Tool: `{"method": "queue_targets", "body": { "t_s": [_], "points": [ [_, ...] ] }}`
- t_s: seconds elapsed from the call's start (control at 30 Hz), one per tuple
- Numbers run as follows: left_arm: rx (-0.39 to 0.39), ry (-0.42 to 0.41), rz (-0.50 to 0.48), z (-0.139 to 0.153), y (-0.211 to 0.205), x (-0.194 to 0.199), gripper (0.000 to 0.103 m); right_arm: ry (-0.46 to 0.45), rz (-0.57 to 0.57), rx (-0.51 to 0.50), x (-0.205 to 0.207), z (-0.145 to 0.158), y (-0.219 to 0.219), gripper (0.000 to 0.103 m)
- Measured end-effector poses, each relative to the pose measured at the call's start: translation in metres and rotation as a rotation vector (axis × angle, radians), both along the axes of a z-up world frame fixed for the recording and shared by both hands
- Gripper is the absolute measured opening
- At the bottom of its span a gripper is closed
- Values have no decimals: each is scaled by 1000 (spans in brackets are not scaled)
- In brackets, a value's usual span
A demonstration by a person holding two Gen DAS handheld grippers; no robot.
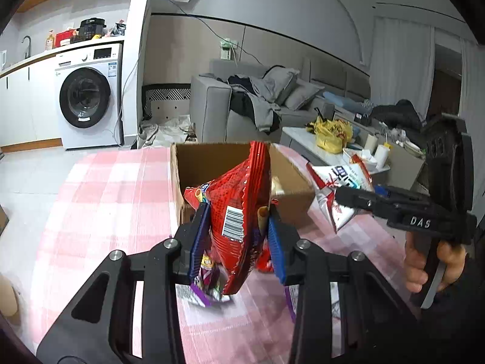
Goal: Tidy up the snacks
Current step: 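Lift both bags and carry them over the cardboard box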
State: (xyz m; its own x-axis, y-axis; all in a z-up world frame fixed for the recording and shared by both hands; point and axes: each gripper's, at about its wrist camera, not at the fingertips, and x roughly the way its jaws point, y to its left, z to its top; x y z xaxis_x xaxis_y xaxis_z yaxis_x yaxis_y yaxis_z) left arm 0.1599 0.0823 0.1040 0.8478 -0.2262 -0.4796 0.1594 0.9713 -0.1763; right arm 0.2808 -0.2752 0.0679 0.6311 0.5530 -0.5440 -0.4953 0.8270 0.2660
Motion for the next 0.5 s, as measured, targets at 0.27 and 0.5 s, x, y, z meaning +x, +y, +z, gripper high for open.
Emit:
{"method": "queue_targets", "body": {
  "t_s": [0.27,0.5],
  "points": [
    [-2,-23,20,17,11,20,33,-16,-9,11,17,12,12,56],
    [-11,-15,38,21,13,56,33,7,-25,32,37,13,18,57]
  ]
}}
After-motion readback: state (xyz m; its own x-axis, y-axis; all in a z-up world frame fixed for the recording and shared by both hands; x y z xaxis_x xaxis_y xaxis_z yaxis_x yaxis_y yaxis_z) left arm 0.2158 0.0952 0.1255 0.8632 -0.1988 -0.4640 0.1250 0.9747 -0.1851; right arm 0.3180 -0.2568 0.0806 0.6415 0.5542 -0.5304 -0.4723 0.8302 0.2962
